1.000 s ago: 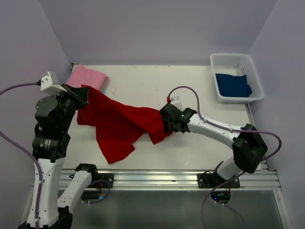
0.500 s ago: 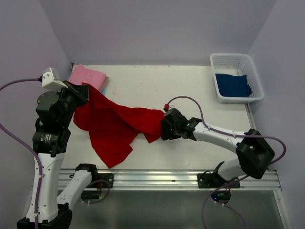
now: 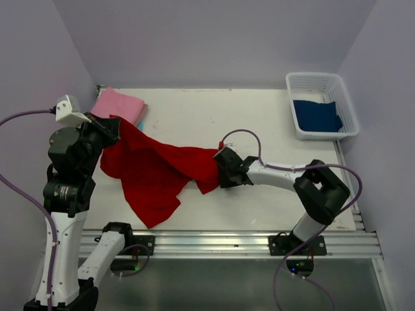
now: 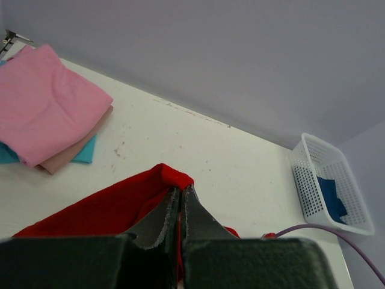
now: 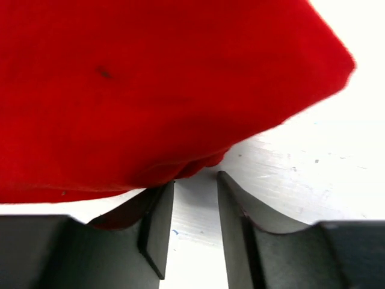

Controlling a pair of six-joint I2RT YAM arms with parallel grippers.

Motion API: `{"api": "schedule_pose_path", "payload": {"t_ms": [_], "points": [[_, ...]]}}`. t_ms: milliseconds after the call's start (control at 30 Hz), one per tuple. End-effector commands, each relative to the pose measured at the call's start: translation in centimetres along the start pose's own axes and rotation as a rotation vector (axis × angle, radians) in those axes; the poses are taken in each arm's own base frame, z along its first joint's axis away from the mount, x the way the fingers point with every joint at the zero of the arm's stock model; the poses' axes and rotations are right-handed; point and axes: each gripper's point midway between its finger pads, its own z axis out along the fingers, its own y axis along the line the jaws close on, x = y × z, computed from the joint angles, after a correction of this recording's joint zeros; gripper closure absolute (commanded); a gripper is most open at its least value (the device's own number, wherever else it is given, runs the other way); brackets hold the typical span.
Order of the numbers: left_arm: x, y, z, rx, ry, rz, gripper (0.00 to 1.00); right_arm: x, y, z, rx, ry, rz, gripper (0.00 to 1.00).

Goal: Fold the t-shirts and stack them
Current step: Flatten out the tshirt

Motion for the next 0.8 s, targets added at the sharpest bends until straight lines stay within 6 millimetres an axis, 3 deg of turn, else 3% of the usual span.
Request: {"api": "schedule_pose_path", "payload": {"t_ms": [0, 133, 200, 567, 767], "points": [[-1.9, -0.7, -0.9, 0.014, -0.055, 0.015, 1.0, -2.0, -1.0, -1.1, 0.06, -0.069, 0.015, 0.59], [-1.5, -0.7, -0.5, 0.019, -0.044, 0.011, 1.0, -2.8, -1.2, -2.1, 0.065, -0.106, 0.009, 0.49], [-1.5, -0.9, -0.4, 0.027, -0.043, 0.005, 1.0, -3.1, -1.6, -1.9, 0.077, -0.11, 0.003, 0.49], [-1.3, -0.8, -0.6, 0.026, -0.038, 0.007, 1.0, -4.5, -2.1, 1.6, 0.064, -0.1, -0.002, 0.61], [-0.9, -0.7, -0.6, 0.027, -0.025, 0.007, 1.0, -5.6, -0.5, 0.9, -0.015, -0.127, -0.008, 0.59]]}}
